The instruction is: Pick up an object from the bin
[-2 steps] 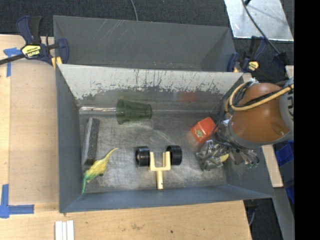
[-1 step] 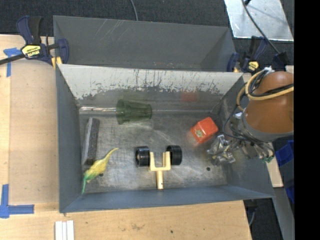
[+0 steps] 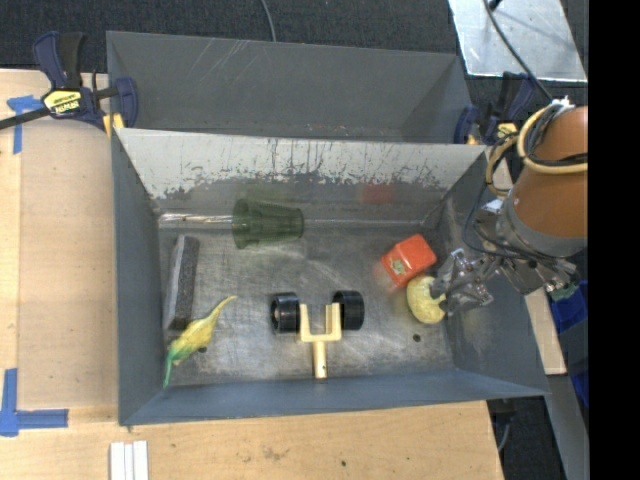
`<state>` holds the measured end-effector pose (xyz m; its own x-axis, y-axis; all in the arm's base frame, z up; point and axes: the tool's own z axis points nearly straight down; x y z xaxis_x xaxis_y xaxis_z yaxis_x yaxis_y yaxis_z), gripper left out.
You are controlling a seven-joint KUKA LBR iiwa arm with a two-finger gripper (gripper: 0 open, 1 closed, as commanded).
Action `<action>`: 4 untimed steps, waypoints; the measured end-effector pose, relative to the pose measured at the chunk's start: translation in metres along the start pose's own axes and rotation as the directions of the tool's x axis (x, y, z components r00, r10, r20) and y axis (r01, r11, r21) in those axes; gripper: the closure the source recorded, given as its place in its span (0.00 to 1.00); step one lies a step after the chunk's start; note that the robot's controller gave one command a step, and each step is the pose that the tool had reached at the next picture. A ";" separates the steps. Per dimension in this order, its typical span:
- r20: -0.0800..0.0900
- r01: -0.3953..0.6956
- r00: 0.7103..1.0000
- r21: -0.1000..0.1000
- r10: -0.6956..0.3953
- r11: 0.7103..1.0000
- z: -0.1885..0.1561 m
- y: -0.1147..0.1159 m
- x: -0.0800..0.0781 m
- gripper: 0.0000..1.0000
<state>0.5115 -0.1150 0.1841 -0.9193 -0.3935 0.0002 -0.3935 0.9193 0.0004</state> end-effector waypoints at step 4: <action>0.006 -0.110 0.994 0.003 0.110 0.994 0.064 -0.025 -0.004 0.00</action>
Offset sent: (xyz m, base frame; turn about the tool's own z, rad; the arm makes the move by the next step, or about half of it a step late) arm -0.0091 -0.0011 -0.0398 0.0488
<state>0.5248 -0.1367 0.1197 -0.9570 -0.2899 -0.0061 -0.2899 0.9571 -0.0026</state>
